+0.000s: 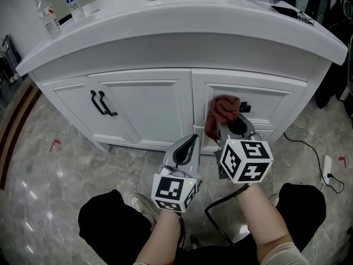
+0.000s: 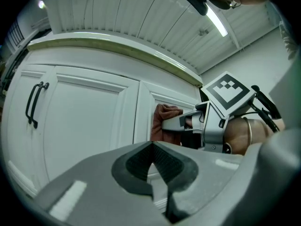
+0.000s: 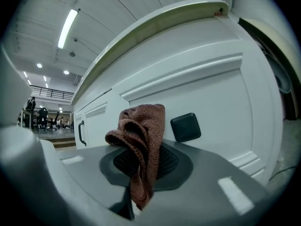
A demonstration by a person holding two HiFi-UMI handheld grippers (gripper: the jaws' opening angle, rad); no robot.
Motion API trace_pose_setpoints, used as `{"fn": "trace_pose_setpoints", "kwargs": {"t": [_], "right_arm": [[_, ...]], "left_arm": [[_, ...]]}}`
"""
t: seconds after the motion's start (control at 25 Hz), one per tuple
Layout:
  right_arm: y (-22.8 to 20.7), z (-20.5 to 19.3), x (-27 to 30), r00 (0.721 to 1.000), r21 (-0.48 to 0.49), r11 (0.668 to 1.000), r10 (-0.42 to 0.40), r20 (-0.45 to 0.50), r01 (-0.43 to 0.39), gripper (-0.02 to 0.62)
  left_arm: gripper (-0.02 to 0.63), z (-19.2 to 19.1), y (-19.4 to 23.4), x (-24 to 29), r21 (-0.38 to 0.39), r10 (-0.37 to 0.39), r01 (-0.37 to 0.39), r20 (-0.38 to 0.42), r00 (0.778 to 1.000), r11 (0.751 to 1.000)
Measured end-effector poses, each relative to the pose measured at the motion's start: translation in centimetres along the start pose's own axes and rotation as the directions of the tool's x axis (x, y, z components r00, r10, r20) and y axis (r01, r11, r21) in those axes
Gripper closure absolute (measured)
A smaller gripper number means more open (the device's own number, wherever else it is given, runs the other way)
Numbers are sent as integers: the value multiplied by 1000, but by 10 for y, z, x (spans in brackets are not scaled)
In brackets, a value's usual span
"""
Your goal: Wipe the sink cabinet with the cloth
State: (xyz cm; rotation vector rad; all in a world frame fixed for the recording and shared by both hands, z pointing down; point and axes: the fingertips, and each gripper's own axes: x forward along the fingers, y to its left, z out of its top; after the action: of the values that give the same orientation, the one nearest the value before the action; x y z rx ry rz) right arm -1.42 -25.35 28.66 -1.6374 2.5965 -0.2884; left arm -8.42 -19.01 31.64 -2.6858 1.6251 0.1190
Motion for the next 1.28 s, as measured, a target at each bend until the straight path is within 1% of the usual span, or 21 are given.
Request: {"fn": "trace_pose_setpoints", "kwargs": {"t": [0.08, 0.24, 0.36, 0.48, 0.68, 0.88, 1.08, 1.28], "right_arm": [[-6, 0, -4, 1000, 3, 1000, -25, 4, 25, 515], [-18, -3, -11, 998, 57, 997, -55, -10, 56, 515], [-26, -3, -17, 998, 99, 993, -55, -20, 56, 517], [-29, -2, -23, 999, 121, 991, -47, -25, 50, 515], [-30, 8, -37, 999, 106, 994, -36, -10, 37, 515], [-45, 24, -52, 996, 66, 995, -78, 36, 75, 515], [-54, 29, -57, 994, 71, 993, -94, 50, 91, 515], [-77, 31, -59, 982, 68, 982, -181, 61, 176, 515]], "left_arm": [[604, -1, 0, 0, 2, -1, 1, -4, 1000, 1000], [604, -1, 4, -1, -4, 9, -9, -4, 1000, 1000], [604, 2, 1, 2, -15, 6, -6, 5, 1000, 1000], [604, 3, -7, 7, -21, -9, 9, 8, 1000, 1000], [604, 4, -22, 15, -20, -42, 42, 12, 999, 999], [604, 3, -32, 23, -30, -60, 61, 15, 998, 998], [604, 1, -46, 31, -26, -83, 83, 8, 997, 996], [604, 3, -45, 36, -26, -83, 83, 15, 996, 996]]}}
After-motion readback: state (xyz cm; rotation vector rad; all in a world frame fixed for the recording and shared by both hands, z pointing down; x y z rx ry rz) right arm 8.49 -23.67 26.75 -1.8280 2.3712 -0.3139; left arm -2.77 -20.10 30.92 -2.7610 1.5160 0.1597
